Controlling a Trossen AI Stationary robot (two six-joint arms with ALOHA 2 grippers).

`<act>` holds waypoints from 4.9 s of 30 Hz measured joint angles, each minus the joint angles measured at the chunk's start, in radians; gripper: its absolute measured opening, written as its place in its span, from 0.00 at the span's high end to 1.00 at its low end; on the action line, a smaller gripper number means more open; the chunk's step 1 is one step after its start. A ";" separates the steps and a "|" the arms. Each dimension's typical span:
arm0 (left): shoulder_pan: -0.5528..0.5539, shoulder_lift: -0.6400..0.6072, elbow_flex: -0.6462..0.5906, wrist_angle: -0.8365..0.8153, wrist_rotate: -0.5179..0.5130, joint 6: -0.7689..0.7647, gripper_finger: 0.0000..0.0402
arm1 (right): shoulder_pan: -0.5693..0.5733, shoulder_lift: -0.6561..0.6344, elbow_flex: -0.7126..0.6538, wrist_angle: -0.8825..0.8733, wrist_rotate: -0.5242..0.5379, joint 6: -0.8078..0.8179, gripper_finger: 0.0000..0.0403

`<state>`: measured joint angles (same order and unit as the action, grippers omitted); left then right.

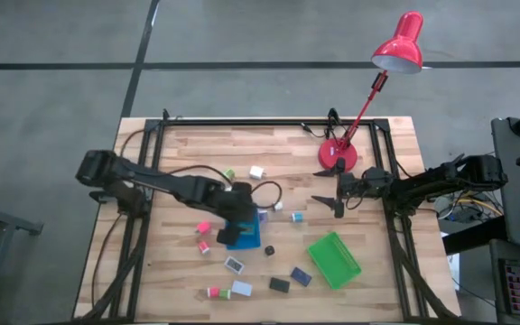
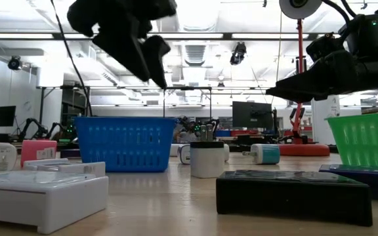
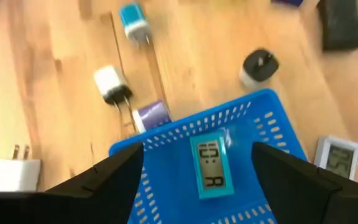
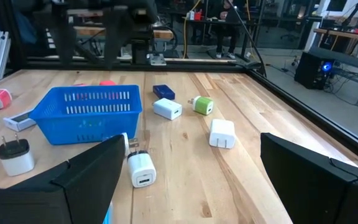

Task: Pick & Place Office items
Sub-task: Put the blue charger adapter into the green bin

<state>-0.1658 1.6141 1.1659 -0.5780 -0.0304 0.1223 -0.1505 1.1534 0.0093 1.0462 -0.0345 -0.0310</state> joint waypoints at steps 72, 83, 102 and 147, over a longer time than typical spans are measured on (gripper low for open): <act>0.012 -0.807 -0.985 1.102 -0.255 0.064 0.24 | 0.155 0.011 0.443 -0.971 -0.030 0.066 0.09; 0.013 -0.833 -0.993 1.086 -0.262 0.060 0.24 | 0.159 0.080 0.453 -0.969 -0.053 0.088 0.09; 0.013 -0.833 -0.993 1.070 -0.262 0.048 0.24 | 0.216 0.380 0.728 -1.188 -0.076 0.036 0.09; 0.013 -0.833 -0.993 1.060 -0.265 0.038 0.24 | 0.216 0.520 0.904 -1.441 -0.115 0.013 0.09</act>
<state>-0.1528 0.7815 0.1734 0.4816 -0.2955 0.1600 0.0654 1.6730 0.9131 -0.3943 -0.1494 -0.0185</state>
